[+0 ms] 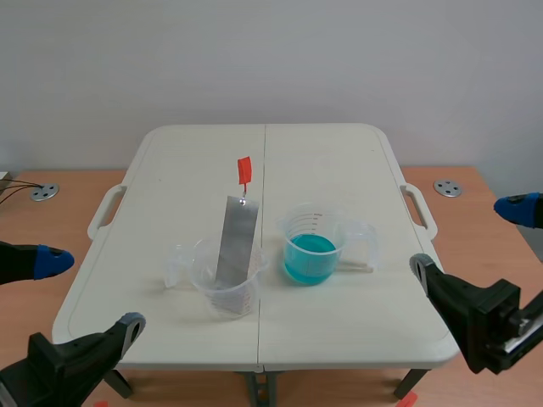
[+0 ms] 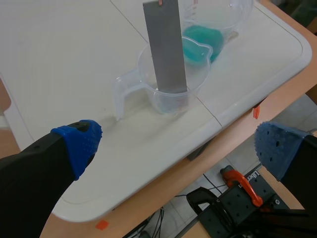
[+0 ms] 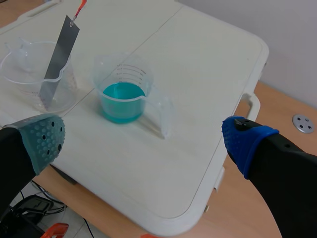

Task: Hold the metal plate by the orange handle, dip it into the blue solution, take it out and point at it, then put the plate back in the beaker on the left.
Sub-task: 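Lift the metal plate out of the left beaker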

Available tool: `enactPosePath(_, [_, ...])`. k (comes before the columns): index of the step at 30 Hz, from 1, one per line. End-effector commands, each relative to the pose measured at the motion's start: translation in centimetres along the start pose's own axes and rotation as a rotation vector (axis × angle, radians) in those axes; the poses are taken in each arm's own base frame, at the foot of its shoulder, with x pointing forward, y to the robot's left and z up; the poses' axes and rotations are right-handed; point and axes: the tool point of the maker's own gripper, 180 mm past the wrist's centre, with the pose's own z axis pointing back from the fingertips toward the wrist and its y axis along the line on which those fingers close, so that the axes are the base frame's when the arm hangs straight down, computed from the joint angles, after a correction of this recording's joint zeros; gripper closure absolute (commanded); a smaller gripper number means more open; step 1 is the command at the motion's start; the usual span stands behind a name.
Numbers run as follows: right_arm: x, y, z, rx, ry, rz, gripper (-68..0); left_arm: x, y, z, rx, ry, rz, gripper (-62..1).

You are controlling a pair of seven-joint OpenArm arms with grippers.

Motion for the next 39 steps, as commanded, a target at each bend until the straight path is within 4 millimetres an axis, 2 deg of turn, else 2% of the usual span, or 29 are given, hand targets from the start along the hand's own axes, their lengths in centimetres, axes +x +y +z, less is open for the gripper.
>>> enactPosePath(1, [1.0, -0.3, -0.1, -0.007, -0.036, 0.001, -66.4, 0.8, 0.1, 0.0, 0.002, -0.028, 0.000, -62.3])
enactPosePath(4, [1.2, -0.4, -0.3, -0.010, -0.042, 0.006, -66.3, 0.1, -0.2, 0.3, -0.009, -0.002, -0.002, -62.3])
enactPosePath(7, [1.3, -0.5, -0.3, -0.010, -0.045, 0.007, -66.3, -1.4, -0.7, 1.0, -0.022, 0.056, 0.003, -62.3])
enactPosePath(14, [1.8, -0.4, -0.6, 0.000, -0.069, -0.014, -66.3, -7.1, -1.5, 3.9, -0.007, 0.280, -0.073, -62.3])
enactPosePath(15, [2.0, -0.4, -0.7, 0.005, -0.077, -0.012, -66.3, -8.0, -1.7, 4.4, -0.012, 0.312, -0.077, -60.4])
enactPosePath(17, [2.3, -0.3, -1.0, 0.013, -0.089, -0.015, -66.3, -10.1, -2.0, 5.5, -0.020, 0.381, -0.093, -40.3])
enactPosePath(20, [2.8, -0.1, -1.5, 0.023, -0.110, -0.014, -66.3, -12.9, -2.3, 7.3, -0.025, 0.470, -0.074, -3.8])
enactPosePath(21, [3.0, 0.0, -1.6, 0.027, -0.116, -0.015, -66.3, -13.7, -2.3, 7.8, -0.026, 0.499, -0.078, -0.9])
enactPosePath(30, [4.6, 1.1, -3.1, 0.072, -0.178, -0.023, -66.3, -20.5, -1.0, 11.6, 0.050, 0.669, 0.015, -1.2])
enactPosePath(39, [5.1, 1.4, -5.2, 0.105, -0.218, -0.090, -66.3, -25.7, -2.7, 12.2, 0.028, 0.768, 0.080, -1.2])
